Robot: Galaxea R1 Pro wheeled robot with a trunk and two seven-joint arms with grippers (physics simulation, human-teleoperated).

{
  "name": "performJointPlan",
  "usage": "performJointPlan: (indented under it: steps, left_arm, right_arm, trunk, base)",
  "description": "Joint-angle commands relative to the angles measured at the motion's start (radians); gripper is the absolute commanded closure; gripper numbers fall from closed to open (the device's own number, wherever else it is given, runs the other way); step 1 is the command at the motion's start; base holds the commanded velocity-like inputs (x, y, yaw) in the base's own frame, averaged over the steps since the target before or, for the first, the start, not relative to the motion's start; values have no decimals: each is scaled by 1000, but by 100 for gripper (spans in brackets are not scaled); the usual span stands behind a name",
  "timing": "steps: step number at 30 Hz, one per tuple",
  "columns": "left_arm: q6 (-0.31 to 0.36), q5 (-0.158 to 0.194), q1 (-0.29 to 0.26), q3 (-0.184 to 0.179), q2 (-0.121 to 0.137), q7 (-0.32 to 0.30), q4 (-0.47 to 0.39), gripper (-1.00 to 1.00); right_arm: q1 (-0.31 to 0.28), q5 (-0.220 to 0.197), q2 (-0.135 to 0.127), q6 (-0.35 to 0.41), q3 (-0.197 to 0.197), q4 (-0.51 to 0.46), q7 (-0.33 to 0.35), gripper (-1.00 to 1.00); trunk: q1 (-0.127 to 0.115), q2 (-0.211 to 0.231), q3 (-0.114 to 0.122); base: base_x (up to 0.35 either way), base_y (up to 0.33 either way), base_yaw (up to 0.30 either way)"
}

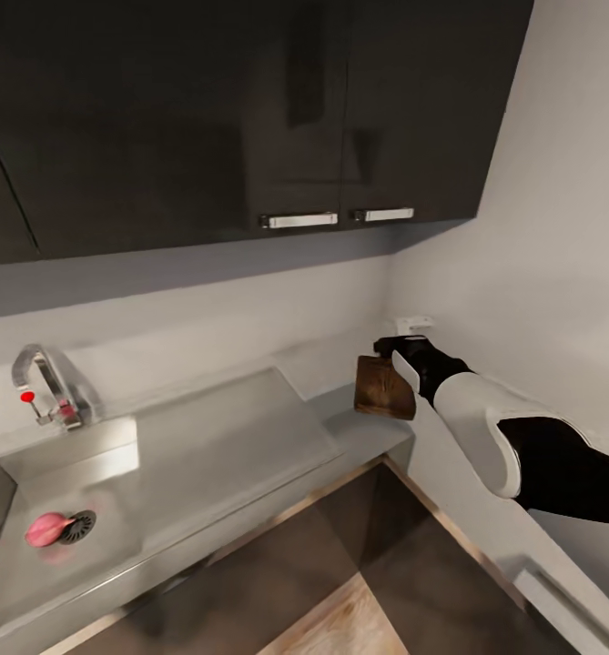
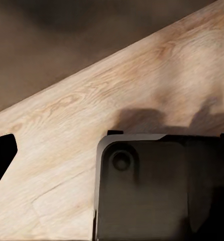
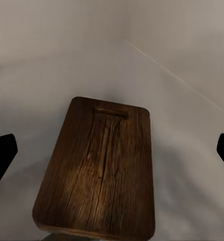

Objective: In the kitchen, take the Vidalia onion out of the sink, dice it on the chopping board with the paring knife, put the diced onion into the bowl on the countertop, then place both the paring knife and the chopping board into the sink.

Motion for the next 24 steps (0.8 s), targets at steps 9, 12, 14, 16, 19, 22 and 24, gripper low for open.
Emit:
performJointPlan:
  steps: [9, 12, 14, 16, 19, 22, 24]
  left_arm:
    - [-2, 6, 0, 0, 0, 1, 28, -100]
    - [-2, 6, -1, 1, 0, 1, 31, -100]
    - [-2, 6, -1, 1, 0, 1, 31, -100]
    - [-1, 6, -1, 1, 0, 1, 32, -100]
    - [-2, 6, -1, 1, 0, 1, 34, -100]
    - [-1, 6, -1, 1, 0, 0, 35, -100]
    - [-1, 6, -1, 1, 0, 1, 36, -100]
  right_arm:
    - [0, 4, -1, 8, 5, -2, -3, -100]
    - [0, 4, -1, 8, 5, -1, -3, -100]
    - [0, 4, -1, 8, 5, 0, -4, -100]
    - [0, 5, -1, 8, 5, 5, -4, -100]
    - [0, 6, -1, 6, 5, 26, -4, -100]
    - [0, 8, -2, 6, 4, 35, -2, -100]
    - [0, 8, -3, 5, 4, 38, -2, -100]
  trunk:
    - [1, -2, -4]
    - [1, -2, -2]
    - [1, -2, -1]
    - [1, -2, 0]
    - [1, -2, 0]
    - [1, -2, 1]
    - [1, -2, 1]
  base:
    - [179, -253, 49]
    - [26, -221, -134]
    - [9, -83, -149]
    - [4, -34, -79]
    - [1, -12, -27]
    - [0, -3, -6]
    - [0, -1, -2]
